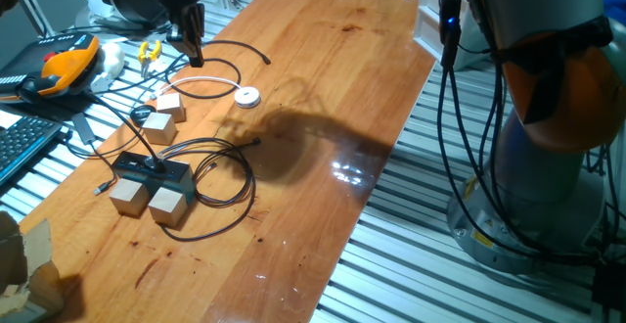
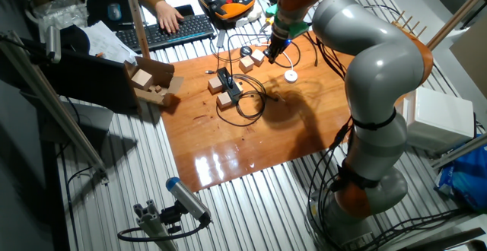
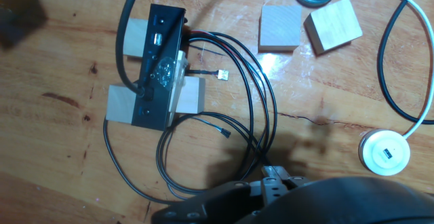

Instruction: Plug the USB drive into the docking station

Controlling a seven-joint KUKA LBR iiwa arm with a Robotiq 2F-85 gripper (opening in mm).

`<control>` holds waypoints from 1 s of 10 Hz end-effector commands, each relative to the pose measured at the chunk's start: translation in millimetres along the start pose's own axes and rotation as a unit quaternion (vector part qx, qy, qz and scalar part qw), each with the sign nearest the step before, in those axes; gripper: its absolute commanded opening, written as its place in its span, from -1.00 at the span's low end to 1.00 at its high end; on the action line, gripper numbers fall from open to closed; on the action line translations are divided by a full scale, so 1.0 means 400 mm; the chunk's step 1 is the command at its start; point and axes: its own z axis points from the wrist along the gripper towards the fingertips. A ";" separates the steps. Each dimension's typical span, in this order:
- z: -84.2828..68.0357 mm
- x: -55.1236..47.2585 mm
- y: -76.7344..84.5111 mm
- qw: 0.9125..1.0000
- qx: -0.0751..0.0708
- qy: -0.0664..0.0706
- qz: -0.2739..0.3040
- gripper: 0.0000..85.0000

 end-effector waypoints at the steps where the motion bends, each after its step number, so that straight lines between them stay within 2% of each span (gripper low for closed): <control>1: 0.000 -0.001 0.001 1.000 0.000 0.000 0.000 -1.00; 7: -0.003 -0.002 0.001 1.000 0.001 -0.004 0.001 -1.00; 10: -0.003 -0.001 -0.001 1.000 -0.001 0.002 0.003 -1.00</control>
